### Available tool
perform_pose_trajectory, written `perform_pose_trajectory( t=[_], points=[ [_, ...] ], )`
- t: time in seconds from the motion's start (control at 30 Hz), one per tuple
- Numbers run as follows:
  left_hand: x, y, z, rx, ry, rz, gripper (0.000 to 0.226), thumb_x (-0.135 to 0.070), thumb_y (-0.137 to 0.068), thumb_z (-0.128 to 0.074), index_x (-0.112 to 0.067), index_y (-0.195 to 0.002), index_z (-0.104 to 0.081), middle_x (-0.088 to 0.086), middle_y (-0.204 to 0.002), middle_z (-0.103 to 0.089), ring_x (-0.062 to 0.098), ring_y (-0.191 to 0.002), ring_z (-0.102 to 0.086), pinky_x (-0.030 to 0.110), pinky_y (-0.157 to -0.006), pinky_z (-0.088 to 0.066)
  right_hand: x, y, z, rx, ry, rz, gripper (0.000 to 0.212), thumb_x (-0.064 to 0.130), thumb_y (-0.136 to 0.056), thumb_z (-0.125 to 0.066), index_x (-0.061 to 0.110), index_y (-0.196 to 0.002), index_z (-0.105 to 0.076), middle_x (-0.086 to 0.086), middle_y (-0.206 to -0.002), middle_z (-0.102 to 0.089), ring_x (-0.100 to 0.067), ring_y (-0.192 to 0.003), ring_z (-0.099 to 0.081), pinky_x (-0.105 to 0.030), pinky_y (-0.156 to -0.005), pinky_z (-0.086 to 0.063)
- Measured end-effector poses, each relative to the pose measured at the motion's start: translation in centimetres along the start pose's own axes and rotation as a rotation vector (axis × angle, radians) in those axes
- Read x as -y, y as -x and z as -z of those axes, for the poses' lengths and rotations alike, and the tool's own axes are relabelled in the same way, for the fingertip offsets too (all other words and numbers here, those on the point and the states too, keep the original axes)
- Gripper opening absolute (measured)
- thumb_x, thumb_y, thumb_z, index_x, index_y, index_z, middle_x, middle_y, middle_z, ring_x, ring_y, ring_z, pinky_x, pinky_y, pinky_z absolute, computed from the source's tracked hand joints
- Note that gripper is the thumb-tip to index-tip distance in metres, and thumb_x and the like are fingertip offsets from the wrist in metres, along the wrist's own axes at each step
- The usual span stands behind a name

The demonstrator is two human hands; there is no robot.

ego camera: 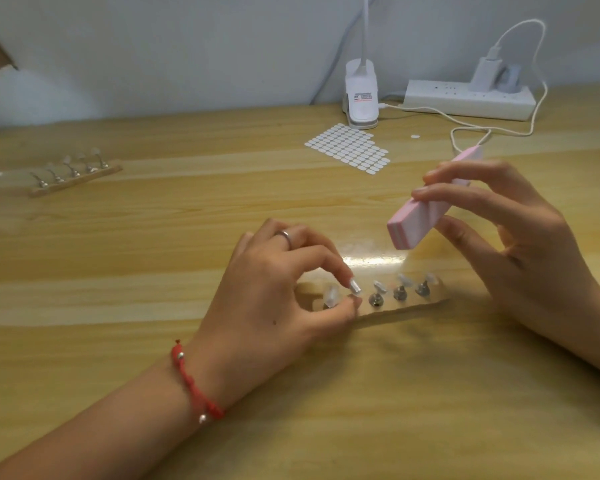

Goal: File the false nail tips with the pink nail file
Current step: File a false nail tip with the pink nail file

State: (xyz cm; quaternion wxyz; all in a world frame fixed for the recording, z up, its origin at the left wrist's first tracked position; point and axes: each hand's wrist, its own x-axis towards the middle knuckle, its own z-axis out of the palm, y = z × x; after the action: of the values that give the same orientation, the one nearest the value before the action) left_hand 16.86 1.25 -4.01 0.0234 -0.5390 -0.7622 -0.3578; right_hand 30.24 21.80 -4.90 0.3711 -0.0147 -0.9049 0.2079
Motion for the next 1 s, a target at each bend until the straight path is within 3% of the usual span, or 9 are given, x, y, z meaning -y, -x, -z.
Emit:
perform_pose_trajectory(
  t=[0.2,0.4,0.53,0.6,0.67,0.77,0.83,0.93,1.0],
  points=[
    [-0.6,0.0,-0.3,-0.014,-0.041,-0.076,0.012,-0.032,-0.065,-0.073,-0.032,-0.072,-0.064,-0.016,-0.081,-0.067,0.005,-0.094,-0.056,0.033,-0.085,-0.034,0.2,0.0,0.0,0.001,0.003,0.009,0.036,0.002,-0.089,-0.058,0.019,-0.12,-0.058,-0.009,-0.122,-0.056,-0.022,-0.119,-0.051,-0.031,-0.102,-0.042],
    [-0.4,0.1,0.3,-0.162,0.358,0.009,0.012,-0.035,-0.074,-0.076,-0.027,-0.081,-0.07,-0.018,-0.089,-0.072,0.006,-0.094,-0.067,0.041,-0.09,-0.045,0.6,-0.1,0.2,-0.008,-0.007,0.005,0.035,0.002,-0.091,-0.061,0.02,-0.121,-0.057,-0.01,-0.122,-0.056,-0.027,-0.12,-0.052,-0.043,-0.102,-0.045],
    [0.2,-0.2,0.3,-0.164,0.499,0.074,0.014,-0.035,-0.071,-0.077,-0.024,-0.08,-0.075,-0.017,-0.086,-0.073,0.005,-0.088,-0.068,0.025,-0.082,-0.049,2.9,0.1,0.2,-0.008,-0.023,0.156,0.037,0.002,-0.091,-0.058,0.028,-0.116,-0.066,-0.007,-0.123,-0.054,-0.027,-0.123,-0.051,-0.037,-0.107,-0.041],
    [0.1,-0.2,0.1,-0.152,0.454,0.023,0.014,-0.039,-0.074,-0.074,-0.027,-0.082,-0.074,-0.02,-0.089,-0.071,0.005,-0.089,-0.066,0.029,-0.083,-0.046,4.3,0.6,-0.2,0.038,-0.012,0.272,0.041,-0.003,-0.087,-0.057,0.024,-0.116,-0.067,-0.006,-0.122,-0.057,-0.026,-0.125,-0.05,-0.041,-0.107,-0.039],
    [0.2,-0.1,0.1,-0.148,0.335,-0.044,0.02,-0.042,-0.08,-0.063,-0.037,-0.098,-0.068,-0.022,-0.094,-0.067,0.004,-0.094,-0.061,0.034,-0.086,-0.041,4.9,0.7,-0.4,0.08,0.027,0.352,0.036,0.002,-0.089,-0.056,0.023,-0.116,-0.065,-0.003,-0.121,-0.057,-0.022,-0.126,-0.05,-0.046,-0.109,-0.036],
    [0.3,0.0,0.2,-0.146,0.159,-0.161,0.014,-0.039,-0.088,-0.055,-0.044,-0.097,-0.065,-0.024,-0.095,-0.061,0.003,-0.1,-0.054,0.033,-0.086,-0.034,4.5,0.2,-0.2,0.063,0.05,0.31,0.035,-0.002,-0.087,-0.058,0.017,-0.116,-0.064,-0.008,-0.118,-0.059,-0.024,-0.122,-0.051,-0.05,-0.106,-0.04],
    [0.5,0.0,0.2,-0.166,0.079,-0.211,0.016,-0.036,-0.092,-0.052,-0.039,-0.1,-0.066,-0.023,-0.099,-0.059,0.006,-0.101,-0.053,0.033,-0.087,-0.031,4.8,0.4,-0.5,0.054,0.029,0.289,0.033,-0.002,-0.089,-0.056,0.016,-0.115,-0.066,-0.011,-0.117,-0.059,-0.025,-0.121,-0.052,-0.05,-0.102,-0.041],
    [0.7,0.1,0.1,-0.21,-0.055,-0.277,0.019,-0.033,-0.096,-0.047,-0.031,-0.101,-0.065,-0.017,-0.1,-0.061,0.008,-0.1,-0.052,0.036,-0.088,-0.028,5.0,0.5,-0.7,0.084,0.043,0.355,0.031,0.008,-0.1,-0.043,0.021,-0.114,-0.068,-0.004,-0.118,-0.06,-0.022,-0.122,-0.052,-0.051,-0.108,-0.037],
    [0.7,0.0,0.2,-0.234,-0.099,-0.277,0.021,-0.032,-0.097,-0.045,-0.03,-0.101,-0.066,-0.015,-0.1,-0.062,0.008,-0.1,-0.05,0.037,-0.089,-0.027,4.8,0.1,-0.6,0.058,0.053,0.298,0.029,0.005,-0.097,-0.048,0.018,-0.113,-0.067,-0.004,-0.118,-0.059,-0.023,-0.121,-0.053,-0.047,-0.107,-0.039]
  ],
)
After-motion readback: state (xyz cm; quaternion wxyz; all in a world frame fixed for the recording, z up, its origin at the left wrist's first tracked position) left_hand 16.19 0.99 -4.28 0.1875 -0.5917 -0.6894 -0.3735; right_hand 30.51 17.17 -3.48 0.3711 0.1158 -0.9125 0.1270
